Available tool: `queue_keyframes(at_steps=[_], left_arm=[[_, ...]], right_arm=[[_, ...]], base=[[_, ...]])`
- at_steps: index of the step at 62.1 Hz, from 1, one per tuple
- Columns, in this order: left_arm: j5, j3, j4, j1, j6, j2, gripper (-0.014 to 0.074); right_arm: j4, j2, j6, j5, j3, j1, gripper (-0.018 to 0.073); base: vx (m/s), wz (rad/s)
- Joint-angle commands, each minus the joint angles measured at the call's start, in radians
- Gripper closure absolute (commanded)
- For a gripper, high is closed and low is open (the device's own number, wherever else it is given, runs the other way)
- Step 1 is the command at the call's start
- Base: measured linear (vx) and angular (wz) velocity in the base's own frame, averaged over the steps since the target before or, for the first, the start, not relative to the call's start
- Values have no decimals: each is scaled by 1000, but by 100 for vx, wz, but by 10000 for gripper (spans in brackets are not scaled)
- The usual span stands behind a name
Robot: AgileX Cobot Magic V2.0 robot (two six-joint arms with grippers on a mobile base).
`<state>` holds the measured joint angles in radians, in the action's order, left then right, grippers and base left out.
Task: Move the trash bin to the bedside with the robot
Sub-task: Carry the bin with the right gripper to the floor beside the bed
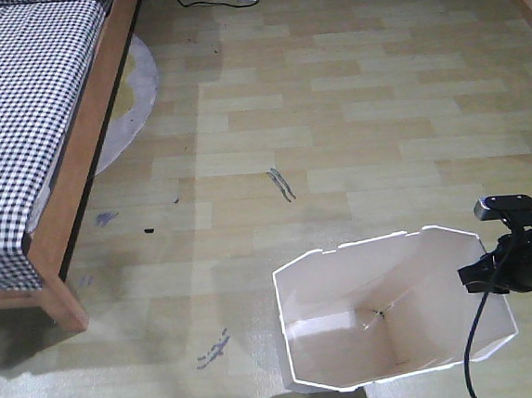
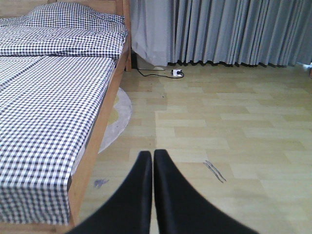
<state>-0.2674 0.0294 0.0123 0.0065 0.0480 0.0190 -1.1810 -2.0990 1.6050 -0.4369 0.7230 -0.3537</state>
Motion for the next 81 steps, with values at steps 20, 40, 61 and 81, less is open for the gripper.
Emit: queue_keyframes(at_steps=[20, 40, 61, 81], left_arm=[[74, 29, 4, -4, 8, 10, 602], [74, 29, 4, -4, 8, 10, 602], [74, 29, 4, -4, 8, 10, 602], [74, 29, 4, -4, 8, 10, 602]], right_arm=[[-51, 64, -6, -163, 12, -2, 565], [-51, 64, -6, -164, 12, -2, 565], [-51, 64, -6, -164, 12, -2, 565], [-51, 64, -6, -164, 12, -2, 565]], base=[[40, 0], [42, -3], [41, 0], [41, 3]])
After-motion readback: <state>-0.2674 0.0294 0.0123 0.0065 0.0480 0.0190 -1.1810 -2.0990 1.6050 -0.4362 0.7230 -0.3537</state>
